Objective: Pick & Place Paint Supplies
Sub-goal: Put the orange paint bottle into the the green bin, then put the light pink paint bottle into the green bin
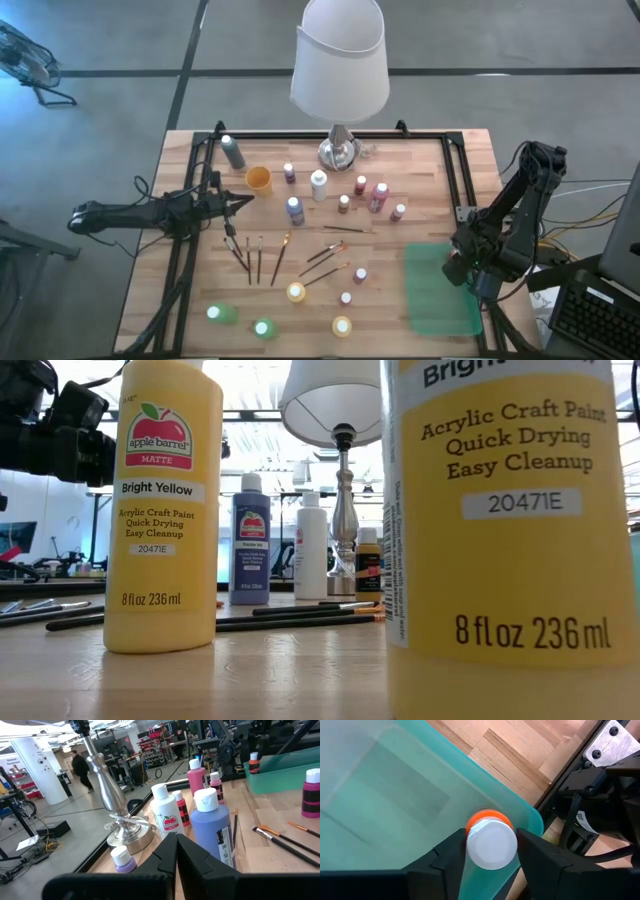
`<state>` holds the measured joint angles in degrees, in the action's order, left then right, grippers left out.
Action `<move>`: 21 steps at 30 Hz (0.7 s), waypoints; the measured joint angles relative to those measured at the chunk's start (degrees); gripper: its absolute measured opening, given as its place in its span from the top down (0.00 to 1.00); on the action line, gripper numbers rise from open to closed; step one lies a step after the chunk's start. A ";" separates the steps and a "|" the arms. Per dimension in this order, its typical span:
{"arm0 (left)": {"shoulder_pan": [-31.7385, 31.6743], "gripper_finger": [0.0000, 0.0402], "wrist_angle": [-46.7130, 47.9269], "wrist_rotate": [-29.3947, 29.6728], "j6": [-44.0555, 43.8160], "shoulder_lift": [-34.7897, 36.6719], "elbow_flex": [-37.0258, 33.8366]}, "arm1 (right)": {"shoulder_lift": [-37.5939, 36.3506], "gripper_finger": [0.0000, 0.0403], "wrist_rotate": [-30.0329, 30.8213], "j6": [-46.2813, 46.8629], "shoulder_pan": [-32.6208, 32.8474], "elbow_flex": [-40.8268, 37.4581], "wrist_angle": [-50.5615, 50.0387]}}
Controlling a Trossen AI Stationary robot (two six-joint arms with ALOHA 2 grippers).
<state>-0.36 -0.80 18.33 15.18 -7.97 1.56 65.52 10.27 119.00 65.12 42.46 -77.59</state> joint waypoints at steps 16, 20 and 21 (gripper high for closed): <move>0.00 0.97 -0.02 -0.01 0.01 0.01 0.01 | 0.09 0.49 0.58 0.83 0.00 0.04 -4.56; 0.00 0.97 0.00 -0.02 0.02 0.02 0.02 | 0.08 0.48 1.74 0.83 -0.02 0.04 -4.54; 0.00 0.97 -0.02 0.00 0.01 0.01 0.02 | 0.08 0.48 1.74 0.83 -0.02 0.04 -4.56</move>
<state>-0.36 -0.82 18.32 15.20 -7.96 1.58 65.60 12.01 119.83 65.10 42.50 -82.15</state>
